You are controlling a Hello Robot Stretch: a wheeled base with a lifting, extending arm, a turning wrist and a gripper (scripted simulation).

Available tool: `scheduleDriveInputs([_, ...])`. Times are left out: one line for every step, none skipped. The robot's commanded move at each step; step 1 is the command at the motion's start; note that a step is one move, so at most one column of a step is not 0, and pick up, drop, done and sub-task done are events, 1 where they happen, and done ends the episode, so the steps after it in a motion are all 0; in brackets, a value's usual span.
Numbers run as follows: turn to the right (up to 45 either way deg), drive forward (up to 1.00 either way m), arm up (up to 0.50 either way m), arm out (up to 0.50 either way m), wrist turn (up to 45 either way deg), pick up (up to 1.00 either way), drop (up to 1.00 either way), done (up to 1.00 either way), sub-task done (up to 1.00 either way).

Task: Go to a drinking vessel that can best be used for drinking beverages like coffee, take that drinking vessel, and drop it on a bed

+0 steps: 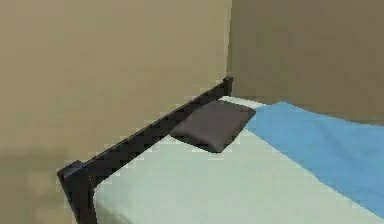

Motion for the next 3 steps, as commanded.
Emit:
scheduleDriveInputs([45.0, 0.0, 0.0, 0.0, 0.0, 0.0, 0.0, 0.0, 0.0])
scheduleDriveInputs([33.0, 0.0, 0.0, 0.0, 0.0, 0.0, 0.0, 0.0, 0.0])
scheduleDriveInputs([-45.0, 0.0, 0.0, 0.0, 0.0, 0.0, 0.0, 0.0, 0.0])
